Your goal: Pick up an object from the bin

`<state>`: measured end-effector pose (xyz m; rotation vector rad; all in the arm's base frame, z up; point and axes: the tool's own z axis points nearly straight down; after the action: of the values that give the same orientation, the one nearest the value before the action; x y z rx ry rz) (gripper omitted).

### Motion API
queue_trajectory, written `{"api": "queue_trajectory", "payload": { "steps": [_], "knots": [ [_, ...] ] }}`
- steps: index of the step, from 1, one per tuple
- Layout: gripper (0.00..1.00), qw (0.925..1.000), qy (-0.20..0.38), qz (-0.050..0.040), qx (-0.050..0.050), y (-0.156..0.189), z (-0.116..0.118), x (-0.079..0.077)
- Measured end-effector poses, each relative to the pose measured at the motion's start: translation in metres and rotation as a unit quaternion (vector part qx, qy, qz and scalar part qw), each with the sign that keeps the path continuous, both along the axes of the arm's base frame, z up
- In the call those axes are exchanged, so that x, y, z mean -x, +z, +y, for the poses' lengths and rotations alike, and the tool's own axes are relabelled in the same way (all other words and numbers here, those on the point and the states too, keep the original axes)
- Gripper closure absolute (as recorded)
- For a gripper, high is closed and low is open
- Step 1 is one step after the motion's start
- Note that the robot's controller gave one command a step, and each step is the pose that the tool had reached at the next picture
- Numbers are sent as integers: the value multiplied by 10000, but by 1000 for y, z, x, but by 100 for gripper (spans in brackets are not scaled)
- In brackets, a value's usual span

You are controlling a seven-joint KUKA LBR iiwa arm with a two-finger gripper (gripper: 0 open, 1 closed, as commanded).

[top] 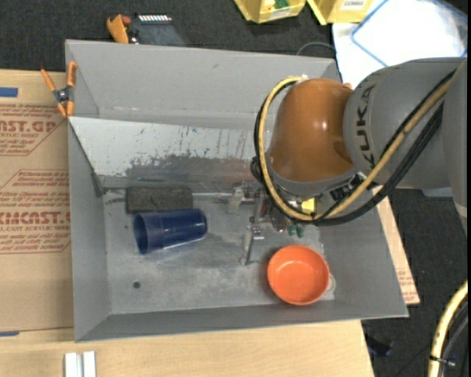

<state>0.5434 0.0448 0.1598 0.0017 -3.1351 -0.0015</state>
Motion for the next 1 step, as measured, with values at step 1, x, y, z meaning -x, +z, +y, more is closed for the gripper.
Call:
{"api": "queue_trajectory", "payload": {
  "steps": [1],
  "knots": [
    [0,10000,-3,-38,-3,5,0,-2]
  ]
}}
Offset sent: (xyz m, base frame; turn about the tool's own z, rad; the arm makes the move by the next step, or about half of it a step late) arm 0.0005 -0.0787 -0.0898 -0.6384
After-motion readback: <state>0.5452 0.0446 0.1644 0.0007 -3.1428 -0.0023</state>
